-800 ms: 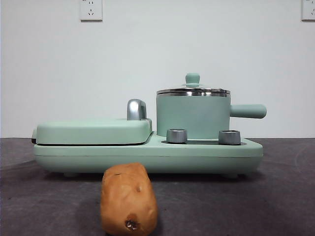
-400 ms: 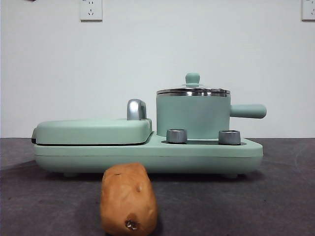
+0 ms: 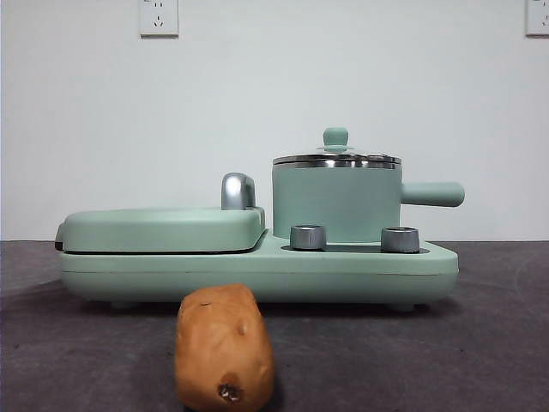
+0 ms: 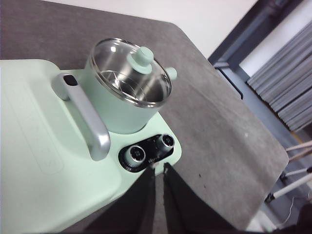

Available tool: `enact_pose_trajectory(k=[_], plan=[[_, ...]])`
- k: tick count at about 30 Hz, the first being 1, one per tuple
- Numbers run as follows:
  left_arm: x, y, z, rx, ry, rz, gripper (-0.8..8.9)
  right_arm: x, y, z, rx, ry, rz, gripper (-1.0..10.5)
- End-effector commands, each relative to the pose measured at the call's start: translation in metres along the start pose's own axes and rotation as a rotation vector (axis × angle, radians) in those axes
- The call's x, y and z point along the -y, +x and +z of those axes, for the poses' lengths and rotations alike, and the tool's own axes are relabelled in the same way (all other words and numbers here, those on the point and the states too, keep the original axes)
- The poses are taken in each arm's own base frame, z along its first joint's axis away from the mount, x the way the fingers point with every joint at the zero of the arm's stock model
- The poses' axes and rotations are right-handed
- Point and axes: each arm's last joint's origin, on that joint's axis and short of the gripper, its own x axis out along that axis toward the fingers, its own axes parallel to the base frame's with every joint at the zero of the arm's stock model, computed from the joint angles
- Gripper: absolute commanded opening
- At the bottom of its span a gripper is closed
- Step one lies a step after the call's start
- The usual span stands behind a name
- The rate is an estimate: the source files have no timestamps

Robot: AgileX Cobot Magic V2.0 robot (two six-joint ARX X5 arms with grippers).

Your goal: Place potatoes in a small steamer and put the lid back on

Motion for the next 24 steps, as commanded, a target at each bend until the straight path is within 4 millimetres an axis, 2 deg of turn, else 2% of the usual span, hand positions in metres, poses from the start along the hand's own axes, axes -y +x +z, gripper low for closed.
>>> enact_pose_trajectory(k=[1,4,7,8,11,16,19,24], plan=[[0.003,0.001,0.004,-0.003,0.057,-0.017,0.39,-0.002,-0.001,0.004,0.012,-0.033,0.007,0.1],[0.004,0.002,0.003,-0.013,0.052,-0.020,2.03,-0.002,-0.001,0.004,0.012,-0.032,0.007,0.6],[0.005,0.003,0.004,-0.011,0.048,-0.023,4.12,-0.002,-0.001,0.003,0.002,-0.022,0.005,2.7],[0.005,0.003,0.004,-0.011,0.040,-0.022,4.35,-0.002,-0.001,0.002,-0.005,-0.015,0.004,3.5],[0.004,0.009,0.006,-0.014,0.027,-0.029,4.37,-0.001,-0.001,-0.001,-0.028,0.009,-0.003,5.1],[0.003,0.031,0.021,-0.056,0.010,-0.049,4.37,-0.001,-0.001,-0.003,-0.050,0.029,-0.007,5.4],[0.007,0.053,0.038,-0.087,0.030,-0.080,4.37,-0.001,-0.001,-0.004,-0.056,0.034,-0.008,5.4],[0.020,0.103,0.072,-0.120,0.116,-0.066,4.37,-0.001,-0.001,-0.005,-0.059,0.041,-0.009,5.4]])
